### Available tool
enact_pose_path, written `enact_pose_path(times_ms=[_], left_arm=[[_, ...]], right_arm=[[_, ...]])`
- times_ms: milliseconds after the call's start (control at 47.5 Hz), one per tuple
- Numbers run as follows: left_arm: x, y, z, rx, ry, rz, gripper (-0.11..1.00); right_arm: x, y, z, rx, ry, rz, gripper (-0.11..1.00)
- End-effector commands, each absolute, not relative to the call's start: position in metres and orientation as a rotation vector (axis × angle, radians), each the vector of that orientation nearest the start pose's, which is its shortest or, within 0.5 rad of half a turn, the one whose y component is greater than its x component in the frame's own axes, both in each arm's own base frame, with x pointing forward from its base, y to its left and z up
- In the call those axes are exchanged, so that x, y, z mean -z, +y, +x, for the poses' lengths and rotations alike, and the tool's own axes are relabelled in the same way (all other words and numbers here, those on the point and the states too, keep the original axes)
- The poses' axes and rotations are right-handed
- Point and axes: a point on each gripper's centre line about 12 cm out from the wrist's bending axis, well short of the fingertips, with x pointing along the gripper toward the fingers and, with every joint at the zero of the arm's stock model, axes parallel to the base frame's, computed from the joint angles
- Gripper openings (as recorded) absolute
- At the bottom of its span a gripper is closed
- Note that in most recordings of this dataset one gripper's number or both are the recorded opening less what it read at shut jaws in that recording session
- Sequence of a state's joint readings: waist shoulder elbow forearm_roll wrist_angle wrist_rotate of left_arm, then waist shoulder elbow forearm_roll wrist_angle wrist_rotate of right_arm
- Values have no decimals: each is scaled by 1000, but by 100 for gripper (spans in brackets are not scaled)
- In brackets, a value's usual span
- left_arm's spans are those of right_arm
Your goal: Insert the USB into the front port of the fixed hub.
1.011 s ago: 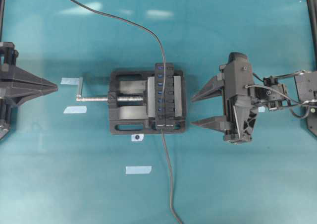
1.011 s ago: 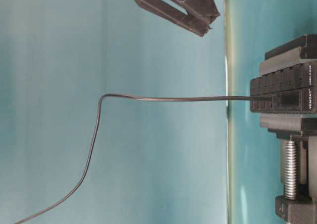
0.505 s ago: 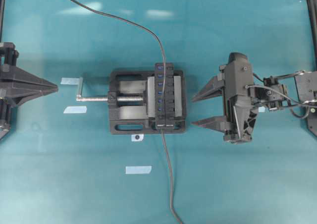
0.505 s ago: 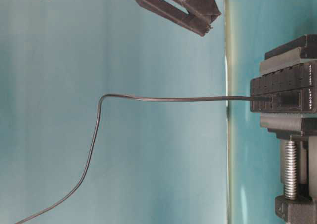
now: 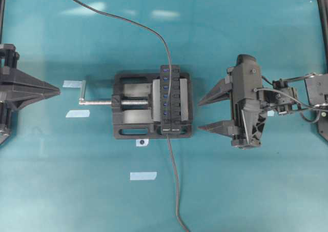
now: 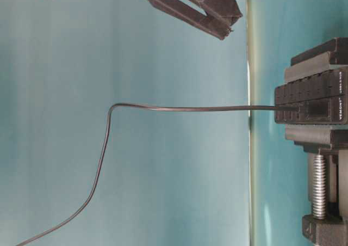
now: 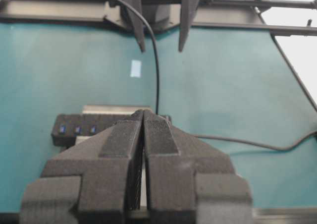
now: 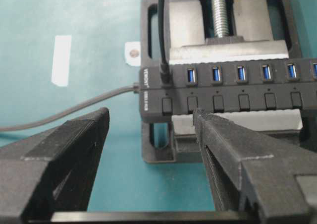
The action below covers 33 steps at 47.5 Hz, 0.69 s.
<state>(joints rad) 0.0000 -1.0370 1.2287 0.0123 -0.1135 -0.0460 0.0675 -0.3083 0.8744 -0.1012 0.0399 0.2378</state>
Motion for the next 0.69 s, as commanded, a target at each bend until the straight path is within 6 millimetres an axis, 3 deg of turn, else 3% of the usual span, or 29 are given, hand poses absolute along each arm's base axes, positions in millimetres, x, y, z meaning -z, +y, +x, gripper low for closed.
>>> enact_pose_path(times_ms=[0, 674], left_arm=[[-269, 0, 186, 1, 69, -32, 0], [-266, 0, 185, 1, 74, -34, 0]], right_arm=[[-210, 22, 317, -24, 581, 119, 74], [-209, 22, 319, -26, 566, 121, 74]])
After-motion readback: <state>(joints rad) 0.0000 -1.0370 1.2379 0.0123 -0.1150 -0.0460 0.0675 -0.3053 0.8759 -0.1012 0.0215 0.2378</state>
